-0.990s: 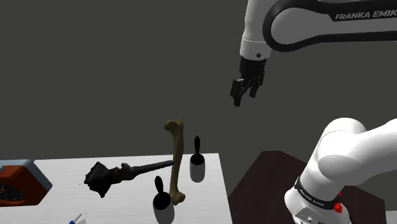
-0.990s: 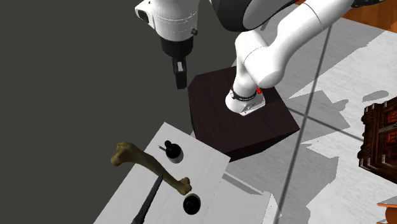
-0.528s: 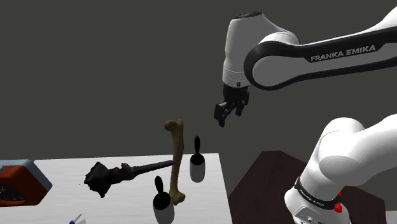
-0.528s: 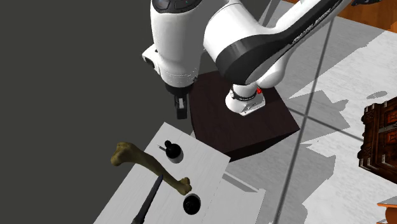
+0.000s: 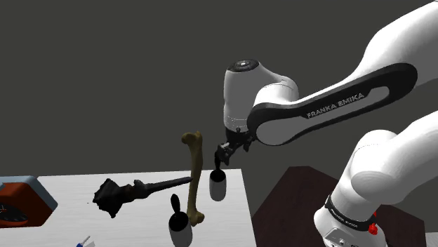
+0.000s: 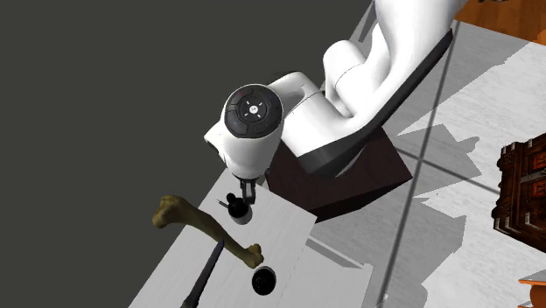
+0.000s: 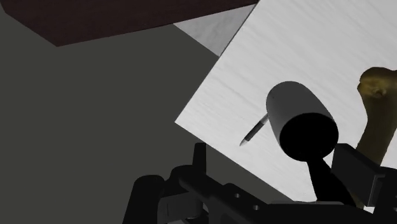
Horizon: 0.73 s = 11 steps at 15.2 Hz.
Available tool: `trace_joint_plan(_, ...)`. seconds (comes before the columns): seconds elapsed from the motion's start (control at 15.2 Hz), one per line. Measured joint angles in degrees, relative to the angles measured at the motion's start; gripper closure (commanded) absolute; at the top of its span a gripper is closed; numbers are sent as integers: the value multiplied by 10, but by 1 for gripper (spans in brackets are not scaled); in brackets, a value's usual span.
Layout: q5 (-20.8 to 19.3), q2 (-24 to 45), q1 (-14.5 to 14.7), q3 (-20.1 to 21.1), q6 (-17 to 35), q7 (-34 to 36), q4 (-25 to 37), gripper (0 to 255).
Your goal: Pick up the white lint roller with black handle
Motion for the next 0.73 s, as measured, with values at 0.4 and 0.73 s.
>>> trace_joint_plan(0.4,-73,129,-46,102,101,132,18,0)
trace_joint_plan(0.73,-133,194,-76,134,148,193,23,0)
